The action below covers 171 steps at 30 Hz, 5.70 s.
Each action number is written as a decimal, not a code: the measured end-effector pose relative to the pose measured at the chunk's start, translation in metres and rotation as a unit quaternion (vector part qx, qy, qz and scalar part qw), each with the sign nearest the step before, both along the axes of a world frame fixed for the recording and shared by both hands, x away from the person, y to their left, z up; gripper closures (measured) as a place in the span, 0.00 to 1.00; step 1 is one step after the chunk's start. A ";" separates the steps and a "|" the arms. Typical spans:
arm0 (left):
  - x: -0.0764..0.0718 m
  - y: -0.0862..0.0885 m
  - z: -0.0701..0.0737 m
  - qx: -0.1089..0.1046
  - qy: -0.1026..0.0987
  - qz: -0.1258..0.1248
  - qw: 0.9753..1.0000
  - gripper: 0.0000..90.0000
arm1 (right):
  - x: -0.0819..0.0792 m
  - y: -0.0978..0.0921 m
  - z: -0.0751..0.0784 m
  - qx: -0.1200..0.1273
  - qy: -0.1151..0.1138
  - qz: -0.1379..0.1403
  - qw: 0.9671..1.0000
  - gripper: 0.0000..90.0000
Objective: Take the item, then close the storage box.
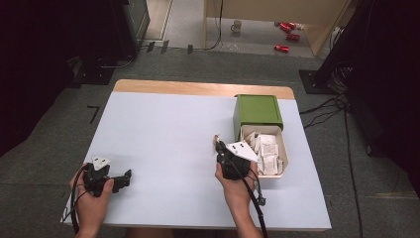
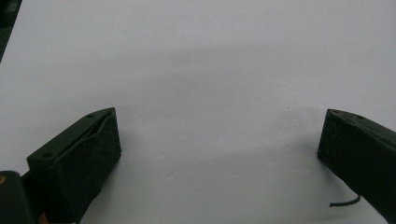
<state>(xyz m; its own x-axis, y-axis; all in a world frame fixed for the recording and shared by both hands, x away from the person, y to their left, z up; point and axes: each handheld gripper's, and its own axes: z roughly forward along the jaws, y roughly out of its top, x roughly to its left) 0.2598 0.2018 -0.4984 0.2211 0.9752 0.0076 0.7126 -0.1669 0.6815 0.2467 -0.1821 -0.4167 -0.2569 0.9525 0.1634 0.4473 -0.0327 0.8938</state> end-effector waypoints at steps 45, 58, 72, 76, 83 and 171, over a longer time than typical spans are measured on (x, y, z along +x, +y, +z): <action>0.000 0.000 0.000 0.001 0.000 0.000 1.000 0.00 | 0.007 0.050 -0.066 -0.022 0.062 0.037 0.997 0.96; 0.000 0.000 0.000 0.001 0.000 0.000 1.000 0.00 | 0.004 0.040 -0.072 -0.016 0.062 0.032 0.997 0.94; 0.000 0.000 0.000 0.000 0.000 0.000 1.000 0.00 | -0.001 0.029 -0.064 -0.009 0.054 0.026 0.998 0.74; 0.000 0.000 0.000 0.000 0.000 0.000 1.000 0.00 | -0.003 0.028 -0.058 -0.002 0.049 0.029 0.998 0.67; 0.000 0.000 0.000 0.000 0.000 0.000 1.000 0.00 | -0.009 0.029 -0.043 -0.002 0.022 0.042 0.999 0.60; 0.000 0.000 0.000 0.001 0.000 0.001 1.000 0.00 | -0.033 -0.128 0.016 -0.033 -0.014 -0.125 0.992 0.49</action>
<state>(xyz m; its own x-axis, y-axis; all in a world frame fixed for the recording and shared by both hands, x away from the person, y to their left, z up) 0.2598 0.2014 -0.4984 0.2189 0.9757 0.0088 0.7126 -0.1660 0.6816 0.2134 -0.3105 -0.4009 -0.0160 0.9954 0.0947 0.4074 -0.0800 0.9098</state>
